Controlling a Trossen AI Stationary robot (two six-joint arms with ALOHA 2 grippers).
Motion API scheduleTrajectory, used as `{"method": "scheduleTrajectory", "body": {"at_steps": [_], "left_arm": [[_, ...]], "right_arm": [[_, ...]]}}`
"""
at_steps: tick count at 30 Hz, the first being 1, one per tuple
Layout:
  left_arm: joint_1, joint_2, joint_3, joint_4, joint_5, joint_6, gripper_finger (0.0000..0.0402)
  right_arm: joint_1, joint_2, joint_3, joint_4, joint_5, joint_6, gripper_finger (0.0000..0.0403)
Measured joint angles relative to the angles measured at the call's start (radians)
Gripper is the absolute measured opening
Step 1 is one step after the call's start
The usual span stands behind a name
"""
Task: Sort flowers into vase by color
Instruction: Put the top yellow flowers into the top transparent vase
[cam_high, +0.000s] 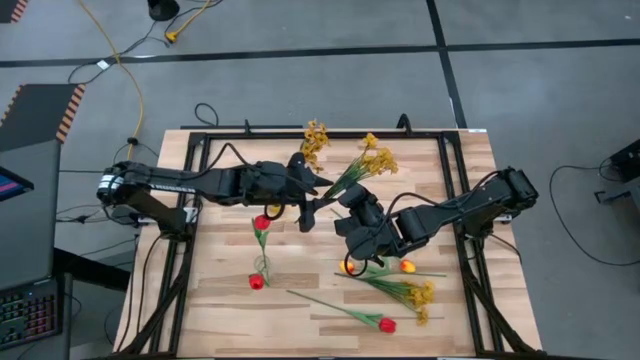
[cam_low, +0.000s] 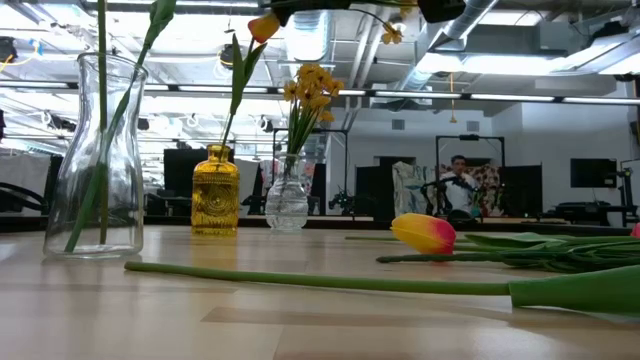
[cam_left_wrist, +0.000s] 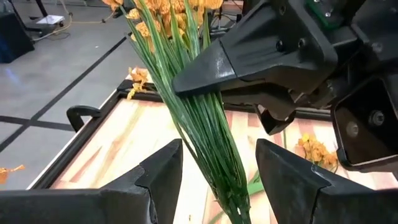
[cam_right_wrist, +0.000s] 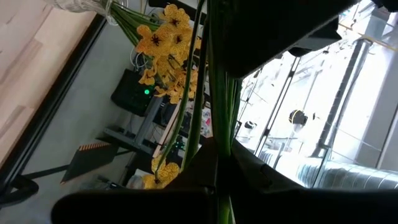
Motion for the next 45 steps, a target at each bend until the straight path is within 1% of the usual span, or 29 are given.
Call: {"method": "scheduleTrajectory", "body": {"at_steps": [4, 7, 10, 14, 23, 26, 29, 33, 36, 41, 45], "left_arm": [[0.0, 0.0, 0.0, -0.041, -0.004, -0.008, 0.0192], [0.0, 0.0, 0.0, -0.037, -0.011, -0.008, 0.0192], [0.0, 0.0, 0.0, -0.047, -0.011, -0.007, 0.0182], [0.0, 0.0, 0.0, -0.051, -0.011, -0.008, 0.0147], [0.0, 0.0, 0.0, -0.045, -0.016, 0.02, 0.0041], [0.0, 0.0, 0.0, -0.042, -0.028, 0.023, 0.0018], [0.002, 0.0, 0.0, -0.037, -0.027, 0.024, 0.0016], [0.002, 0.0, 0.0, -0.037, -0.027, 0.019, 0.0029], [0.002, 0.0, 0.0, -0.037, -0.027, 0.02, 0.003], [0.003, 0.0, 0.0, -0.037, -0.028, 0.02, 0.0026], [0.003, 0.0, 0.0, -0.036, -0.03, 0.02, 0.0028]], "right_arm": [[0.0, 0.0, 0.0, 0.0, 0.0, 0.0, 0.0044], [0.0, 0.0, 0.0, 0.0, 0.0, -0.001, 0.0044], [0.0, 0.0, 0.0, 0.0, 0.0, -0.001, 0.0044], [0.0, 0.0, 0.0, 0.0, 0.0, -0.002, 0.0045], [0.0, 0.0, 0.0, -0.001, 0.002, -0.001, 0.0051], [-0.001, 0.0, 0.0, -0.001, 0.005, 0.0, 0.0051], [0.0, 0.0, 0.0, -0.001, 0.007, 0.0, 0.0051], [-0.001, 0.0, 0.0, -0.001, 0.006, 0.0, 0.0051], [-0.005, 0.0, 0.0, -0.001, 0.006, 0.003, 0.0051], [-0.017, 0.0, 0.0, -0.001, 0.002, 0.077, 0.0053], [-0.021, 0.0, 0.0, -0.001, 0.002, 0.148, 0.007]]}}
